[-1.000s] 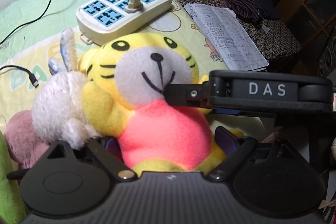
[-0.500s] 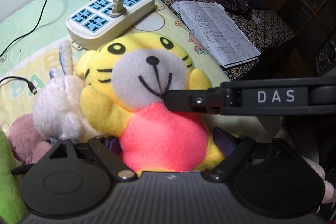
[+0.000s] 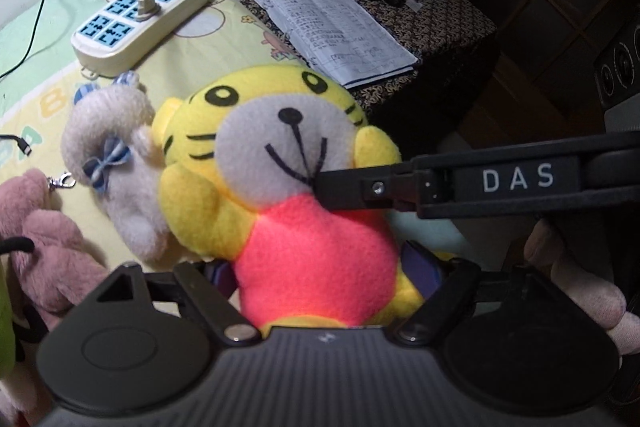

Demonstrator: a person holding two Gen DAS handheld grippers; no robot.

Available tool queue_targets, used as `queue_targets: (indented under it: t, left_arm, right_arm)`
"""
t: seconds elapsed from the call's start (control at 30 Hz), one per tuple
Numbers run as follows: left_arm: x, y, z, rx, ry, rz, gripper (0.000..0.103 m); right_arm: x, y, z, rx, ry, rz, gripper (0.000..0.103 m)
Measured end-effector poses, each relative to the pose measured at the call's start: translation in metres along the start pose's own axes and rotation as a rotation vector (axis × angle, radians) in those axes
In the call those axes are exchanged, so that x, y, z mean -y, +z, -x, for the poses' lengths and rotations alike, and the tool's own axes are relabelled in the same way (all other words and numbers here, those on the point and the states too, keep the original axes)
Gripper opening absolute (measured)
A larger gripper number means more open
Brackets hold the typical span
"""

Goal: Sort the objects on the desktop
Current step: 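Carry the tiger plush with the right tool over the red box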

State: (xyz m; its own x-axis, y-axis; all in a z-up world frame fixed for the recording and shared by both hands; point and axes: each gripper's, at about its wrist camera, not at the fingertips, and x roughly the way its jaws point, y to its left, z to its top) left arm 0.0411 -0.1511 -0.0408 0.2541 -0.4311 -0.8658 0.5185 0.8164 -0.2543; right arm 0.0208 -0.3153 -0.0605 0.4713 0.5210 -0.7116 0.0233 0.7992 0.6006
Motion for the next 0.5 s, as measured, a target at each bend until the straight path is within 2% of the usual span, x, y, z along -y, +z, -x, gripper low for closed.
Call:
queue_targets:
  t: [0.23, 0.5]
  left_arm:
    - [0.016, -0.029, 0.029, 0.020, -0.026, -0.054, 0.083]
    - [0.002, -0.058, 0.055, 0.030, -0.043, -0.044, 0.082]
  right_arm:
    - [-0.019, -0.028, 0.028, 0.004, -0.026, 0.023, 0.036]
    - [-0.044, -0.054, 0.031, -0.010, -0.025, 0.030, 0.036]
